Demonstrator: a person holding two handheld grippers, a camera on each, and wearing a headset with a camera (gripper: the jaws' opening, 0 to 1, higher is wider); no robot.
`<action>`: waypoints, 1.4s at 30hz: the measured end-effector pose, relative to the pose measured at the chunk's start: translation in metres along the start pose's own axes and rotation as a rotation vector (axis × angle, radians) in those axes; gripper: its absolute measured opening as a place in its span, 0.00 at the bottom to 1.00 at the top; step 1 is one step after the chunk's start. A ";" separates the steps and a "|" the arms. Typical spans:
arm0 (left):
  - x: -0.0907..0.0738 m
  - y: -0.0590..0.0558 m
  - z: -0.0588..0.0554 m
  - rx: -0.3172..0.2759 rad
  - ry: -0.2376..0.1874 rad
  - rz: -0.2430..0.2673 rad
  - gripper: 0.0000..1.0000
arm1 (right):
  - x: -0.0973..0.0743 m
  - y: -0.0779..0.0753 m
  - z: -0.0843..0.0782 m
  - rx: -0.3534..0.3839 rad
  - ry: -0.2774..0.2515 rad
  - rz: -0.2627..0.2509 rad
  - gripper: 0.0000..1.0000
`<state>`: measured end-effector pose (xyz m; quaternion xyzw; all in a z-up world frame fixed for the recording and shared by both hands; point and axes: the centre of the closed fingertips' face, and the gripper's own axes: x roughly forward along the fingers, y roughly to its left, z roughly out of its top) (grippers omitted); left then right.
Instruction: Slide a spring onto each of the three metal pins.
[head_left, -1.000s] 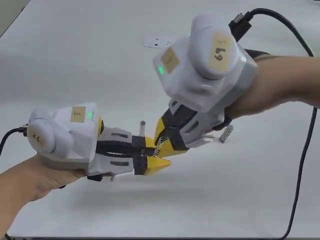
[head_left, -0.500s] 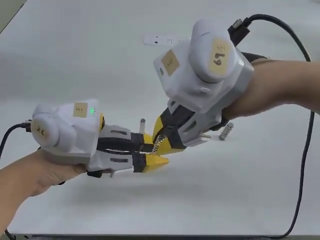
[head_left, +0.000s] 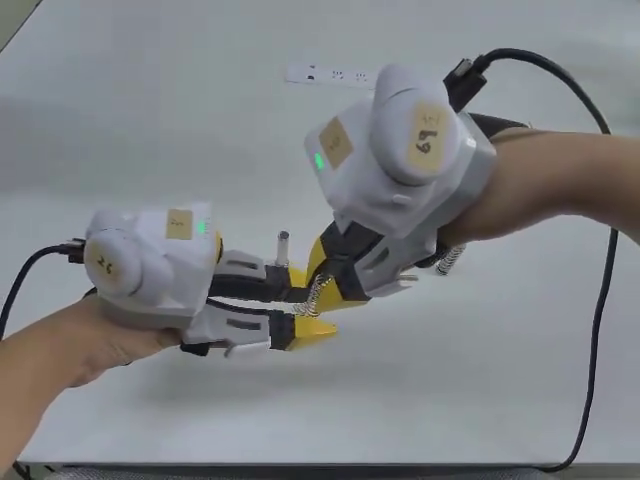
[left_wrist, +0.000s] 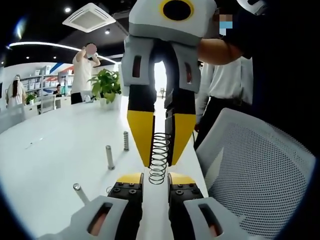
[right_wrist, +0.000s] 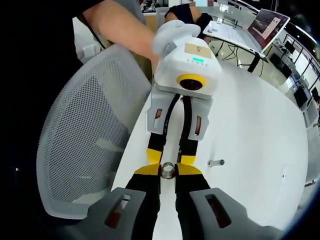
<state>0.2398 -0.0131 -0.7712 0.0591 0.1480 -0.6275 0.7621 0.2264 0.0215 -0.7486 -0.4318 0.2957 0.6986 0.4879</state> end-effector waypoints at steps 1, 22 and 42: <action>-0.002 0.001 0.000 -0.005 -0.003 0.002 0.12 | 0.000 -0.001 -0.002 -0.007 0.007 -0.006 0.08; -0.042 0.020 -0.011 -0.106 0.016 0.150 0.12 | -0.007 0.002 -0.043 0.000 0.094 -0.039 0.08; -0.048 0.020 -0.011 -0.108 0.013 0.161 0.12 | -0.010 0.008 -0.086 0.115 0.081 -0.074 0.08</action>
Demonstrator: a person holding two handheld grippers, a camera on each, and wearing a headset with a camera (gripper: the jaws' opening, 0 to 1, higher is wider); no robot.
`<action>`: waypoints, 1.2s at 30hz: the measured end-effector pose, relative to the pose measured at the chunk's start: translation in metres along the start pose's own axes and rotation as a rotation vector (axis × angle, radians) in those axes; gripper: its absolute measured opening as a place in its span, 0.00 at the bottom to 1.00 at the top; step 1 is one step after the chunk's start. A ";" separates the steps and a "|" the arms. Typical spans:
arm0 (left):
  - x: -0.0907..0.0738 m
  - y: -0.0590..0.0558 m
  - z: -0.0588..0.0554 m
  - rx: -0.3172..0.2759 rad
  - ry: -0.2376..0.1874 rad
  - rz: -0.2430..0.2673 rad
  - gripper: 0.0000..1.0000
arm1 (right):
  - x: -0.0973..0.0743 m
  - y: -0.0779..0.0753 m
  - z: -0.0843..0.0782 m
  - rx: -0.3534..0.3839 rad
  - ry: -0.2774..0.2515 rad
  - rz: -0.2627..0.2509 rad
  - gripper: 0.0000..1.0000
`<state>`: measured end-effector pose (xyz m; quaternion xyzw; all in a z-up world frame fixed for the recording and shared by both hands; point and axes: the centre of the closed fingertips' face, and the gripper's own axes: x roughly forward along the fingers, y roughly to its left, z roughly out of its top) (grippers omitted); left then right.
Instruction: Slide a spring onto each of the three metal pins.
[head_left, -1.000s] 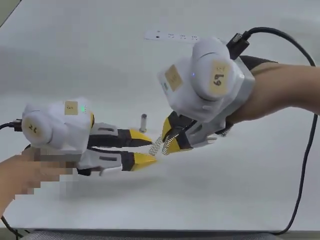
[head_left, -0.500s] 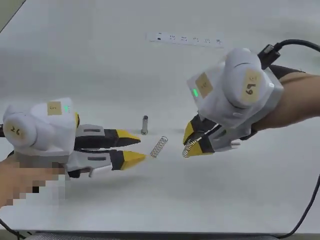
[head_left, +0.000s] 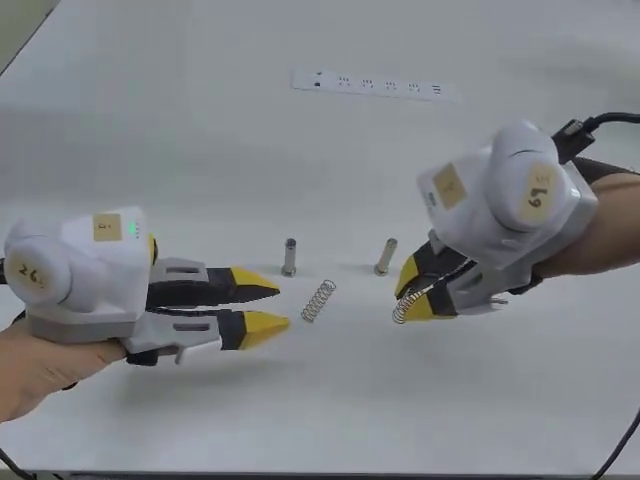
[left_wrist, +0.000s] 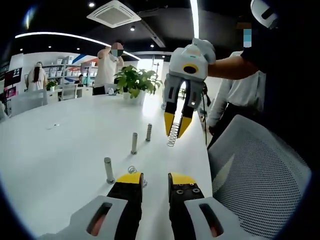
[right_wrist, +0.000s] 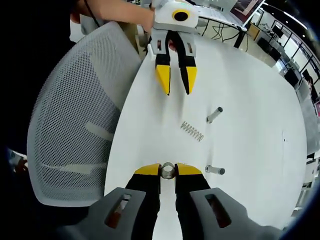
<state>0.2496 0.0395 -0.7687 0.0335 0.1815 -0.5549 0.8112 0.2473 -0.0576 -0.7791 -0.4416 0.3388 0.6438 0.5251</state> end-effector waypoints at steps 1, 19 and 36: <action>0.000 0.000 0.002 0.006 -0.002 0.001 0.12 | 0.001 0.000 -0.002 0.001 0.000 -0.004 0.08; -0.001 -0.005 -0.003 0.010 0.022 -0.013 0.11 | -0.022 -0.021 -0.009 0.033 -0.008 -0.053 0.08; -0.002 -0.015 -0.004 -0.005 0.022 -0.028 0.12 | -0.037 -0.057 -0.003 0.052 -0.043 -0.096 0.08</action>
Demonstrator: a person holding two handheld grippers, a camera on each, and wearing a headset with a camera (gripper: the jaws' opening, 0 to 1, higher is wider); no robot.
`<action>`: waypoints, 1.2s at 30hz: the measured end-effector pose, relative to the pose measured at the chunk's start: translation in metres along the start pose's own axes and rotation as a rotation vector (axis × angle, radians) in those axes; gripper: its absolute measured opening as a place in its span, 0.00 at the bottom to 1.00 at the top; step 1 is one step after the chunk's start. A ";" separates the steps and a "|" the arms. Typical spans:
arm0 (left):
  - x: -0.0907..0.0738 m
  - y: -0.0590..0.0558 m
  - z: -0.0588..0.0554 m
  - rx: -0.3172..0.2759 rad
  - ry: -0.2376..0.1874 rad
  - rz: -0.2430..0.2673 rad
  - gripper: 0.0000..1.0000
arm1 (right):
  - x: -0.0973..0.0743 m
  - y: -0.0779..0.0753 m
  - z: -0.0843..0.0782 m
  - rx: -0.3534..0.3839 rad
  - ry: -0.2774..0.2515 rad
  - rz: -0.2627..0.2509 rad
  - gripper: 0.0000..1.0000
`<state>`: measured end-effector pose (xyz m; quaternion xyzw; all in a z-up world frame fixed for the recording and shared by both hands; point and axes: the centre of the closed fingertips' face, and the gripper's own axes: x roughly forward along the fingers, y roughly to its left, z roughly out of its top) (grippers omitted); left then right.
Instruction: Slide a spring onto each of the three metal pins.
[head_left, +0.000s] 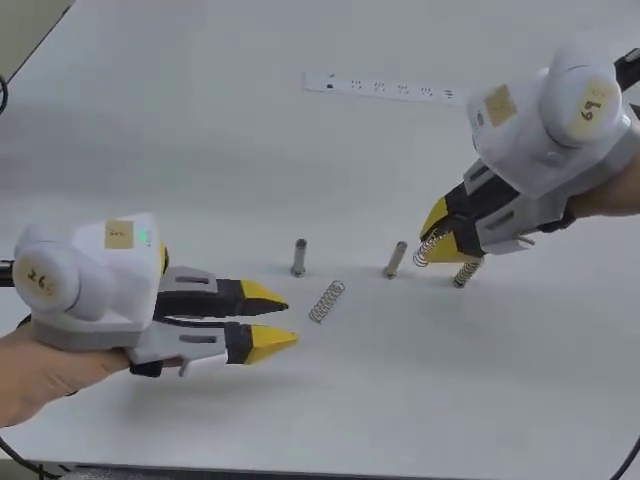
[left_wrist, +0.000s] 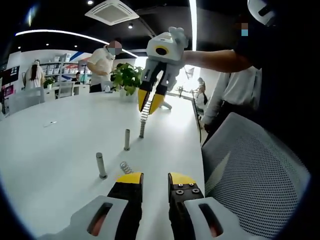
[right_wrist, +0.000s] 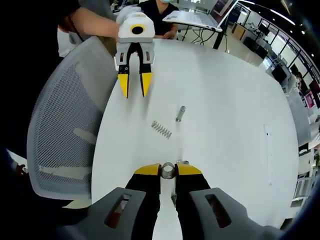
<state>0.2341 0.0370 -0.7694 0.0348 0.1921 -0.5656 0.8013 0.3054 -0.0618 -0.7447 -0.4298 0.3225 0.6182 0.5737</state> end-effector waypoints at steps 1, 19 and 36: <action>0.000 0.000 0.000 0.005 0.001 0.002 0.11 | 0.000 -0.002 0.000 0.004 0.003 0.004 0.08; 0.001 0.003 0.000 0.029 -0.015 0.014 0.19 | 0.006 -0.023 -0.007 0.024 0.010 0.003 0.08; -0.016 0.020 0.004 0.023 -0.055 0.099 0.46 | 0.017 -0.036 -0.010 0.038 0.017 0.011 0.08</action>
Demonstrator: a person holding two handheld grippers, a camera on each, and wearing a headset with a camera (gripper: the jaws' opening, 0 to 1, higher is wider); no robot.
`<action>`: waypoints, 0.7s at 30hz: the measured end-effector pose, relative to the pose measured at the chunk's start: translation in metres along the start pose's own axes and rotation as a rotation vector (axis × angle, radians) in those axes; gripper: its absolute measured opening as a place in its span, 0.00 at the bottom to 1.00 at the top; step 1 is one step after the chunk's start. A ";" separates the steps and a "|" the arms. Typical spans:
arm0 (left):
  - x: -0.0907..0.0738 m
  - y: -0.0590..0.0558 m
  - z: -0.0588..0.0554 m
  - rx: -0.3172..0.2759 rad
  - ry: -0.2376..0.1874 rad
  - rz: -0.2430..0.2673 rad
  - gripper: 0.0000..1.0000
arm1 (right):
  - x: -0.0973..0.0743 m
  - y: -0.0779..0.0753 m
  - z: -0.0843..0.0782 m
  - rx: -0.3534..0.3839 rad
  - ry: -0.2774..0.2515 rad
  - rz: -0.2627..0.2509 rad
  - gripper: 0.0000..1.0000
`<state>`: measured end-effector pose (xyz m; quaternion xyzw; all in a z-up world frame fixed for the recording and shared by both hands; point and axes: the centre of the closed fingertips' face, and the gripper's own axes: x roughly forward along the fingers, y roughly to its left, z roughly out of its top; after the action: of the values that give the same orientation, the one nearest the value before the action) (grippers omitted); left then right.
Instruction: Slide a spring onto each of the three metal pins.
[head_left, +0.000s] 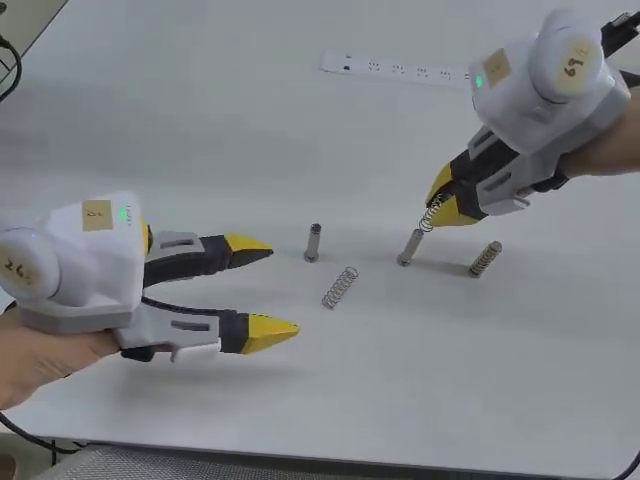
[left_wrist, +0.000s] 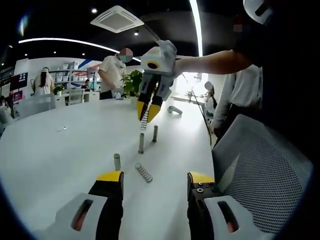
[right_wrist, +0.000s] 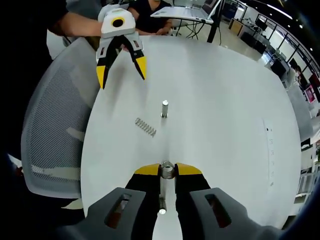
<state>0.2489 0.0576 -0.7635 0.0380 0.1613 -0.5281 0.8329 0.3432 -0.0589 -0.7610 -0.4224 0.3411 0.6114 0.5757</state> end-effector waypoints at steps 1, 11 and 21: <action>0.000 0.000 0.000 0.001 -0.002 0.001 0.47 | 0.000 0.000 0.000 0.000 0.000 0.001 0.08; -0.004 0.004 0.001 -0.006 -0.013 0.027 0.53 | 0.004 0.002 0.002 -0.006 0.003 0.007 0.08; -0.005 0.001 0.002 -0.014 -0.019 0.019 0.50 | 0.007 0.006 0.002 -0.018 0.017 0.017 0.08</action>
<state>0.2485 0.0620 -0.7597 0.0287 0.1568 -0.5193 0.8396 0.3367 -0.0550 -0.7673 -0.4298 0.3441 0.6155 0.5639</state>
